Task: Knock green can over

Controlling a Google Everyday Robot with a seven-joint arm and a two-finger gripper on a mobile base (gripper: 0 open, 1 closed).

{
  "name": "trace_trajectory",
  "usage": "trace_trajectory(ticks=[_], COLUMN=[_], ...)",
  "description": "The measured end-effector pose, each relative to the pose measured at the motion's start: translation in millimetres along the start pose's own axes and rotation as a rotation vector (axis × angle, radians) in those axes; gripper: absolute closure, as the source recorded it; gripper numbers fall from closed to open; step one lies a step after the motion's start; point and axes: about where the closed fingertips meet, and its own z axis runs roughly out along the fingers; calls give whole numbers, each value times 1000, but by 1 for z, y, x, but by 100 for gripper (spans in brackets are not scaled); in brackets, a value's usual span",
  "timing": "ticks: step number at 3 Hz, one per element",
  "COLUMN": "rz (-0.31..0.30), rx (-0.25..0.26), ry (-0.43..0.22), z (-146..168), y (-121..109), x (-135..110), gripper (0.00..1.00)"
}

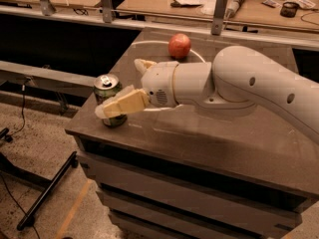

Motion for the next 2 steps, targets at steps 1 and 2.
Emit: trace_trajectory(ticks=[1, 2], rz=[-6, -24], rx=[-2, 7], ry=[-11, -31], z=[6, 11], y=[4, 6], x=[5, 5], gripper=[0, 0])
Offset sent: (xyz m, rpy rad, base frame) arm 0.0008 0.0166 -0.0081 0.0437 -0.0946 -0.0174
